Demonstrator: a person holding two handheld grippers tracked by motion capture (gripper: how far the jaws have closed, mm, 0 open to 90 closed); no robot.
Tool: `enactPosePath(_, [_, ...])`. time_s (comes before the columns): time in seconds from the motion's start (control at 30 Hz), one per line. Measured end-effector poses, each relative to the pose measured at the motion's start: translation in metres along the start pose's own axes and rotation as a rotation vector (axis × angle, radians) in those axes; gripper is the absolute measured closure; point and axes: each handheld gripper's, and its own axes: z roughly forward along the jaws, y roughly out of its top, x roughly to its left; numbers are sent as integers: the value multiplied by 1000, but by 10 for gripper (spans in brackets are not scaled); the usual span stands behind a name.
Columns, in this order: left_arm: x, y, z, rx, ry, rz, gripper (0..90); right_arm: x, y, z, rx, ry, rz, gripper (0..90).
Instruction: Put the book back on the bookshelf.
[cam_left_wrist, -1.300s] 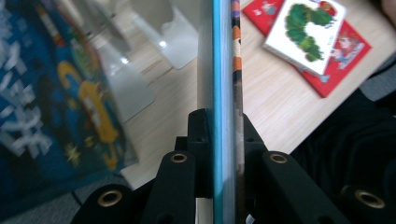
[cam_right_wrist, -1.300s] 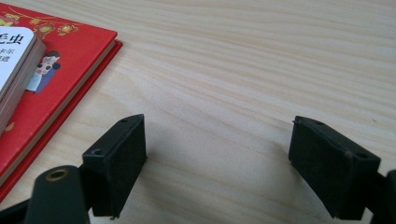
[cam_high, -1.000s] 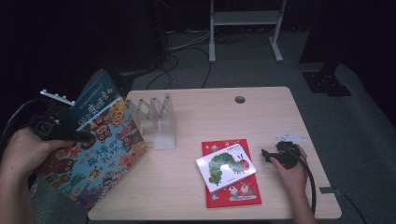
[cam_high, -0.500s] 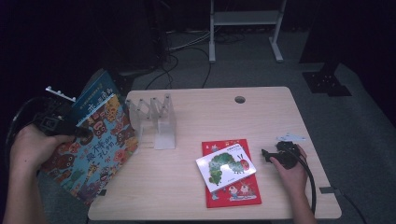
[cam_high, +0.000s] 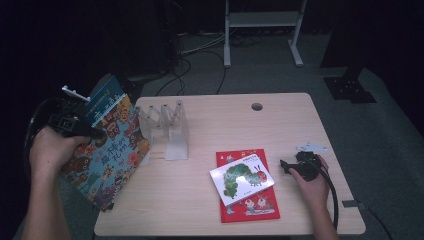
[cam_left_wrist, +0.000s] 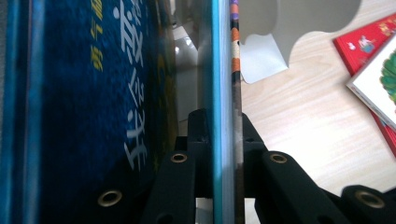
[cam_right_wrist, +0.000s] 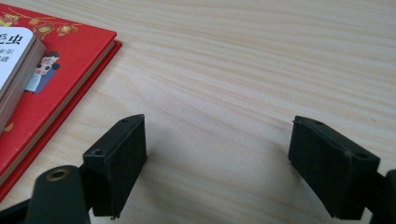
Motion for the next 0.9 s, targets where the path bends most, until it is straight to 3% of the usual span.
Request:
enactPosePath(0.4, [-6,15,14,-11,48,-24,803,0,0,0,0,0,0,181])
enactPosePath(0.7, [-4,14,21,-48,67,-54,803,0,0,0,0,0,0,181])
enactPosePath(0.9, [-4,14,23,-63,76,-53,802,0,0,0,0,0,1,181])
